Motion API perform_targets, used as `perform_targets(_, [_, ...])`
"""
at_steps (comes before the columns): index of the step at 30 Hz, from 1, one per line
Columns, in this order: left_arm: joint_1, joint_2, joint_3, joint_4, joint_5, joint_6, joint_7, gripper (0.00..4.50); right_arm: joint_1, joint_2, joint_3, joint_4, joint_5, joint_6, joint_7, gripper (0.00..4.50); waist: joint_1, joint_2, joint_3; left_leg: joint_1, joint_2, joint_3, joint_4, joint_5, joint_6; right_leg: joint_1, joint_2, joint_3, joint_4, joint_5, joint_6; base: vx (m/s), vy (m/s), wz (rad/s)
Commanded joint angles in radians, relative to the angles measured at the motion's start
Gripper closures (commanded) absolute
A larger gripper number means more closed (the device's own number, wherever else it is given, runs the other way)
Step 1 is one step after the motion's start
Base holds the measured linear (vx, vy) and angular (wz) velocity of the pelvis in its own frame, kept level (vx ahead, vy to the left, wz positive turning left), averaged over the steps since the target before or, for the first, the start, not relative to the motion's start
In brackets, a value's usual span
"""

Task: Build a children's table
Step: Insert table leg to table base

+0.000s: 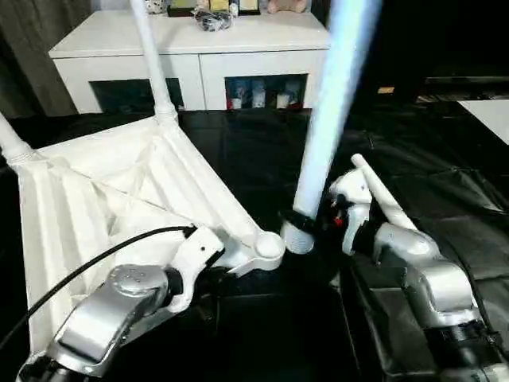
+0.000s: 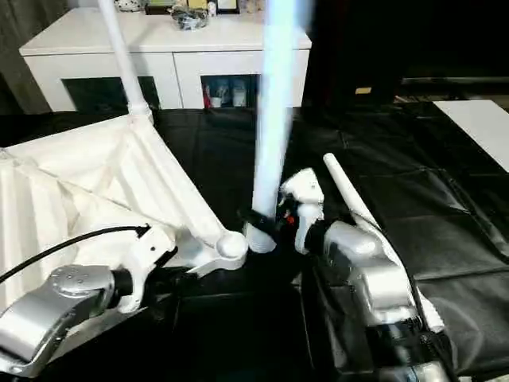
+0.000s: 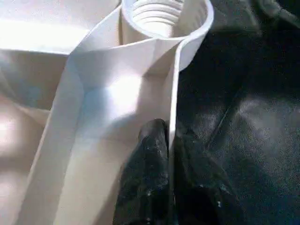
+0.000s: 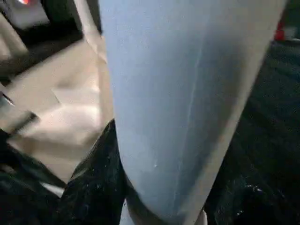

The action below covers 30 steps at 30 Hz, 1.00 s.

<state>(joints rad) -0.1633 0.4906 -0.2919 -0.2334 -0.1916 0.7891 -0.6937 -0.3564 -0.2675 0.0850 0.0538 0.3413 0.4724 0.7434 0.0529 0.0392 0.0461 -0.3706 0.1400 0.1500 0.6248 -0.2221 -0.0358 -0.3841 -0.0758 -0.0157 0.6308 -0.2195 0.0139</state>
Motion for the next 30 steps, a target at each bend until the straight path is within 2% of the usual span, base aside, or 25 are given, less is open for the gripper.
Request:
perform_targets(1, [0.006, -0.010, -0.028, 0.024, 0.002, -0.020, -0.006, 4.50, -0.024, 0.011, -0.005, 0.016, 0.025, 0.016, 0.009, 2.66, 0.005, -0.003, -0.052, 0.006, 0.068, -0.023, -0.094, -0.148, 0.035, 0.037, -0.062, 0.032, -0.070, -0.059, -0.264, 0.000, 0.000, 0.00])
perform_targets(2, [-0.001, -0.008, -0.051, 0.034, 0.017, -0.040, -0.012, 4.50, -0.033, 0.020, -0.004, 0.037, 0.022, 0.017, 0.013, 2.66, 0.006, -0.006, -0.053, 0.006, 0.069, -0.023, -0.094, -0.135, 0.038, 0.037, -0.061, 0.032, -0.069, -0.046, -0.267, 0.000, 0.000, 0.00])
perform_targets(4, [-0.004, -0.009, -0.059, 0.038, 0.020, -0.048, -0.016, 4.50, -0.040, 0.027, -0.003, 0.047, 0.020, 0.017, 0.015, 2.66, 0.008, -0.005, -0.051, 0.007, 0.068, -0.020, -0.094, -0.135, 0.037, 0.036, -0.061, 0.032, -0.070, -0.054, -0.268, 0.000, 0.000, 0.00])
perform_targets(6, [-0.009, -0.012, -0.068, 0.046, 0.025, -0.058, -0.021, 4.50, -0.056, 0.039, 0.002, 0.059, 0.023, 0.023, 0.017, 2.66, 0.009, -0.006, -0.050, 0.009, 0.069, -0.019, -0.095, -0.150, 0.033, 0.034, -0.061, 0.032, -0.072, -0.081, -0.264, 0.000, 0.000, 0.00])
perform_targets(8, [-0.014, -0.006, -0.080, 0.058, 0.035, -0.071, -0.030, 4.50, -0.076, 0.050, 0.012, 0.065, 0.035, 0.037, 0.020, 2.66, 0.009, -0.011, -0.048, 0.010, 0.068, -0.017, -0.097, -0.166, 0.028, 0.032, -0.062, 0.034, -0.076, -0.120, -0.257, 0.000, 0.000, 0.00])
perform_targets(10, [-0.016, -0.001, -0.085, 0.062, 0.040, -0.076, -0.035, 4.50, -0.084, 0.052, 0.022, 0.081, 0.029, 0.031, 0.026, 2.66, 0.013, -0.008, -0.048, 0.014, 0.070, -0.017, -0.098, -0.177, 0.017, 0.028, -0.062, 0.034, -0.076, -0.144, -0.248, 0.000, 0.000, 0.00])
perform_targets(13, [-0.015, 0.009, -0.091, 0.060, 0.042, -0.079, -0.045, 4.50, -0.094, 0.057, 0.028, 0.107, 0.025, 0.027, 0.035, 2.66, 0.012, -0.014, -0.048, 0.009, 0.070, -0.017, -0.101, -0.169, 0.011, 0.030, -0.062, 0.034, -0.075, -0.131, -0.241, 0.000, 0.000, 0.00])
perform_targets(15, [-0.014, 0.010, -0.090, 0.060, 0.043, -0.080, -0.046, 4.50, -0.098, 0.058, 0.029, 0.114, 0.027, 0.029, 0.040, 2.66, 0.012, -0.012, -0.049, 0.008, 0.069, -0.017, -0.100, -0.158, 0.012, 0.031, -0.064, 0.034, -0.074, -0.125, -0.243, 0.000, 0.000, 0.00])
perform_targets(16, [-0.012, 0.011, -0.087, 0.063, 0.043, -0.085, -0.047, 4.50, -0.101, 0.054, 0.035, 0.118, 0.026, 0.039, 0.056, 2.66, 0.012, -0.018, -0.049, 0.007, 0.069, -0.016, -0.100, -0.154, 0.016, 0.032, -0.064, 0.034, -0.074, -0.125, -0.242, 0.000, 0.000, 0.00])
perform_targets(22, [-0.009, 0.014, -0.077, 0.059, 0.036, -0.087, -0.050, 4.50, -0.101, 0.041, 0.042, 0.142, 0.019, 0.048, 0.068, 2.66, 0.012, -0.015, -0.047, 0.007, 0.070, -0.016, -0.101, -0.162, 0.019, 0.030, -0.065, 0.035, -0.077, -0.155, -0.237, 0.000, 0.000, 0.00])
perform_targets(24, [-0.009, 0.018, -0.073, 0.055, 0.033, -0.087, -0.054, 4.50, -0.106, 0.047, 0.037, 0.181, 0.013, 0.031, 0.062, 2.66, 0.011, -0.011, -0.047, 0.008, 0.070, -0.017, -0.102, -0.173, 0.013, 0.028, -0.065, 0.034, -0.077, -0.167, -0.238, 0.000, 0.000, 0.00])
perform_targets(27, [-0.007, 0.021, -0.070, 0.054, 0.033, -0.090, -0.056, 4.50, -0.099, 0.061, 0.027, 0.212, 0.017, 0.021, 0.060, 2.66, 0.010, -0.014, -0.046, 0.007, 0.070, -0.017, -0.103, -0.190, 0.007, 0.028, -0.065, 0.035, -0.079, -0.180, -0.238, 0.000, 0.000, 0.00])
perform_targets(30, [-0.006, 0.024, -0.066, 0.052, 0.031, -0.089, -0.058, 4.50, -0.080, 0.074, 0.017, 0.253, 0.013, -0.004, 0.052, 2.66, 0.010, -0.011, -0.046, 0.008, 0.071, -0.018, -0.105, -0.196, 0.003, 0.027, -0.064, 0.035, -0.079, -0.170, -0.240, 0.000, 0.000, 0.00])
